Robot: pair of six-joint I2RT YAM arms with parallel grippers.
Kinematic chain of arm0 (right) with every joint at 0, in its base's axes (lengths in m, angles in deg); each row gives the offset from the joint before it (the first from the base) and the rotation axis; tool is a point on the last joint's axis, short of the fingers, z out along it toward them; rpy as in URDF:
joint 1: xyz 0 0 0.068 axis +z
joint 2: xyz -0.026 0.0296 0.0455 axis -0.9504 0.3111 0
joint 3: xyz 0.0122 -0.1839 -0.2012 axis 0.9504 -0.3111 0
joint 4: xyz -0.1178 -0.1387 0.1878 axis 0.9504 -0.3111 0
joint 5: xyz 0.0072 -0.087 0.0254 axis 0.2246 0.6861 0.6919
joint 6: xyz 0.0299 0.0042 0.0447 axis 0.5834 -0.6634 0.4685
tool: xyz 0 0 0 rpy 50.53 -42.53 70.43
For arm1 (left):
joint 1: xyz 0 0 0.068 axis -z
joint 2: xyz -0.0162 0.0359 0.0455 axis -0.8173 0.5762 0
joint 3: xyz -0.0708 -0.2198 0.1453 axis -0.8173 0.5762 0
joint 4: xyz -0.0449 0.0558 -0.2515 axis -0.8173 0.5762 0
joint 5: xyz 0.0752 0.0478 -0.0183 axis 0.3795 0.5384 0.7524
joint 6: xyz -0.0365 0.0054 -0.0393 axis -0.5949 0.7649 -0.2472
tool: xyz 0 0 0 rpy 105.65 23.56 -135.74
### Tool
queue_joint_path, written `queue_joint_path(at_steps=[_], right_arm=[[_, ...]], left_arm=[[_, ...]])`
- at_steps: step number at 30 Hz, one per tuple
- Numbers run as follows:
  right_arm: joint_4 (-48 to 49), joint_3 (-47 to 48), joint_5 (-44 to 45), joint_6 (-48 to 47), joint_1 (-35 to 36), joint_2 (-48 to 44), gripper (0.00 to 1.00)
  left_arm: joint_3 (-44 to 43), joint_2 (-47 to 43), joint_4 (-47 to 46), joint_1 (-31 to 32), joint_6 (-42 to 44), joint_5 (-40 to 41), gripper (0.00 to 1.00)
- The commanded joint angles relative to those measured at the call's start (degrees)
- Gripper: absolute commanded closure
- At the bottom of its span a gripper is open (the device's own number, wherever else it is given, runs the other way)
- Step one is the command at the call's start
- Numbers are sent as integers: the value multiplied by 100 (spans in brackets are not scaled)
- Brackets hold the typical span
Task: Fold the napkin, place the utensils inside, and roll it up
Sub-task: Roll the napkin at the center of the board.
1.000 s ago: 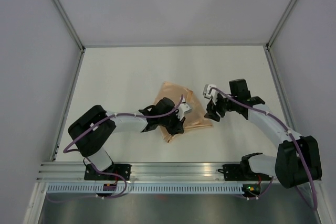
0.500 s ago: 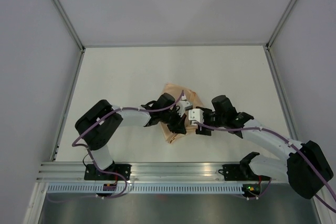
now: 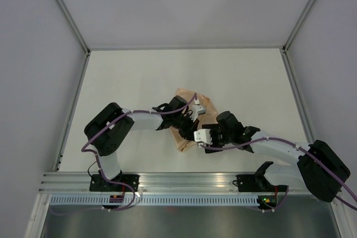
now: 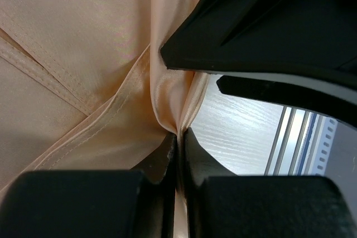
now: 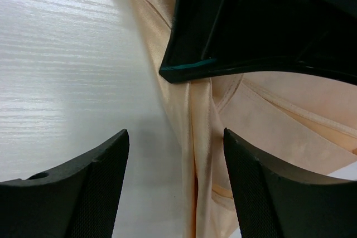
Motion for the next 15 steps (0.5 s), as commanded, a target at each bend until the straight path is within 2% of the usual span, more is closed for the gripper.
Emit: queue_joint_path(at_steps=[1, 7, 15], right_arm=[[541, -97, 246, -178, 141, 153, 27], [691, -44, 413, -170, 247, 478, 37], [445, 298, 352, 24, 256, 830, 68]], left_arm=[[-97, 232, 402, -36, 76, 10, 98], [-149, 293, 429, -62, 76, -69, 98], [-202, 320, 481, -124, 85, -131, 98]])
